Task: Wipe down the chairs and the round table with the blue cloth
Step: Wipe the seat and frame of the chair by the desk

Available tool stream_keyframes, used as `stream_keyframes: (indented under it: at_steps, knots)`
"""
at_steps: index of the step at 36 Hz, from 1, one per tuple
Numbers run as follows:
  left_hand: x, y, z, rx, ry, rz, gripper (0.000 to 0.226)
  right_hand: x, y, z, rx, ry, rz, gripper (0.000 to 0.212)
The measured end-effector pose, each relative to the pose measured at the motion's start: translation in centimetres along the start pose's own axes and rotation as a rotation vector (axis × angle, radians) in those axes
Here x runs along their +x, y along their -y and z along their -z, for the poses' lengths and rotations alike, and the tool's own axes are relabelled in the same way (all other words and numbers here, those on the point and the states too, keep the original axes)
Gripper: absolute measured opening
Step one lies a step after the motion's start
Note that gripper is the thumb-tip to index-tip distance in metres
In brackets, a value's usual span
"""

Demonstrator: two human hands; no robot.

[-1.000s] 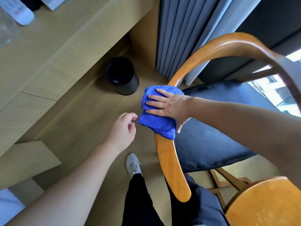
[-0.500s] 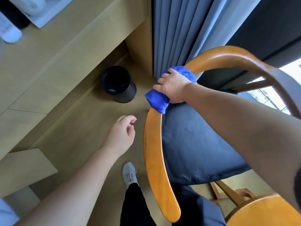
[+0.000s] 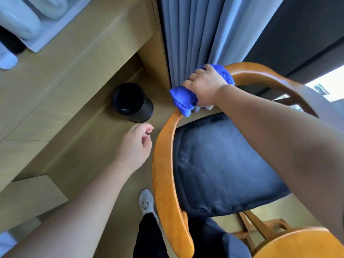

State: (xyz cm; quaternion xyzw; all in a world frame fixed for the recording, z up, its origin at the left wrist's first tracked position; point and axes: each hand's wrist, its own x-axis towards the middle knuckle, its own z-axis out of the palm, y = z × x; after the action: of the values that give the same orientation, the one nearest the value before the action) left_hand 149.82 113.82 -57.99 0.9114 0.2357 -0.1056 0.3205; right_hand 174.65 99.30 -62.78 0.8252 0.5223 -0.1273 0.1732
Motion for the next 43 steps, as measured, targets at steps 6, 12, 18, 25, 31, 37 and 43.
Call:
stream_keyframes:
  at_steps: [6,12,18,25,31,37,43]
  knots:
    - [0.4,-2.2,0.5,0.042,-0.007,-0.024,0.031,-1.2,-2.1,0.3,0.104,-0.056,-0.086,0.061]
    - [0.7,-3.6,0.2,0.08,-0.011,-0.046,0.032,-2.5,-4.1,-0.6,0.194,-0.157,-0.149,0.068]
    - [0.9,-5.2,-0.1,0.059,-0.006,-0.061,0.032,-3.5,-5.7,-1.4,0.24,-0.218,-0.208,0.077]
    - [1.8,-7.7,-1.0,0.064,0.011,-0.122,0.031,-5.5,-7.9,-3.9,0.342,-0.344,-0.296,0.089]
    - [2.0,-9.6,-2.7,0.069,0.061,-0.146,0.03,-8.5,-11.0,-6.7,0.501,-0.312,-0.495,0.098]
    - [2.9,-12.0,-4.6,0.076,0.121,-0.159,0.03,-13.3,-13.9,-11.2,0.53,-0.17,-0.725,0.095]
    - [4.0,-14.2,-6.9,0.108,0.168,-0.201,0.029,-16.7,-15.5,-14.3,0.457,-0.11,-0.812,0.082]
